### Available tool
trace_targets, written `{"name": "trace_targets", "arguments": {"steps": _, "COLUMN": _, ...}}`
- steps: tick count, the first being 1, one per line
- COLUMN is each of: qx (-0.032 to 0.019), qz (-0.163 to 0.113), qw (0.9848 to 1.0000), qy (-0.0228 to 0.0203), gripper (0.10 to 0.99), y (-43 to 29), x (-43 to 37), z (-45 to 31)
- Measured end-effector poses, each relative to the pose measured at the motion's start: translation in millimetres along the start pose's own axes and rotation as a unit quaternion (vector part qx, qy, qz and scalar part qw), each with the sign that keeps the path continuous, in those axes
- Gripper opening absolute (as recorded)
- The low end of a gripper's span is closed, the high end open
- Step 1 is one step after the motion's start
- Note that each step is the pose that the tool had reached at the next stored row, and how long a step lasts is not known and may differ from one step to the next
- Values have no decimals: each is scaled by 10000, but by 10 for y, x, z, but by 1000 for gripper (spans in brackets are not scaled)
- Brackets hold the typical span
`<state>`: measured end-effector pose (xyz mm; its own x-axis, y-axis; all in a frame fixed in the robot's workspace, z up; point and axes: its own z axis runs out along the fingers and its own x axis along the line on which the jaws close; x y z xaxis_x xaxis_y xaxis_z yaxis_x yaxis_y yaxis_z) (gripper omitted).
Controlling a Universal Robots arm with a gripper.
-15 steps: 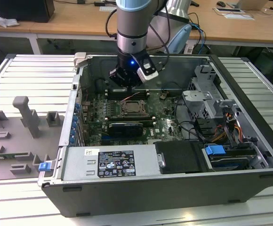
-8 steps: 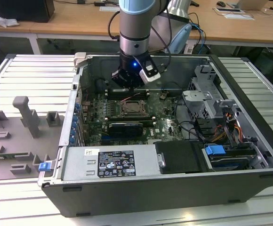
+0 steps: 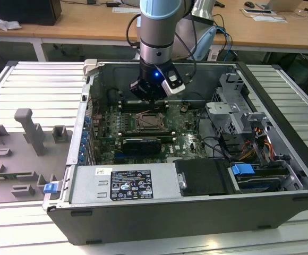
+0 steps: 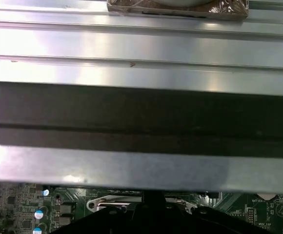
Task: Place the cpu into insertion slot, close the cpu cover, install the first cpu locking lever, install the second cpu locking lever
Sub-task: 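Install the first cpu locking lever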
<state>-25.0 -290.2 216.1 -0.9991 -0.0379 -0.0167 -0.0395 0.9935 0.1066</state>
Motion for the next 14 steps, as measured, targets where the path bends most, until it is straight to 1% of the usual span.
{"name": "trace_targets", "arguments": {"steps": 7, "qx": 0, "qz": 0, "qw": 10000, "qy": 0, "gripper": 106, "y": -9, "x": -57, "z": 78}}
{"name": "trace_targets", "arguments": {"steps": 14, "qx": 12, "qz": 0, "qw": 10000, "qy": 0, "gripper": 106, "y": -13, "x": -68, "z": 117}}
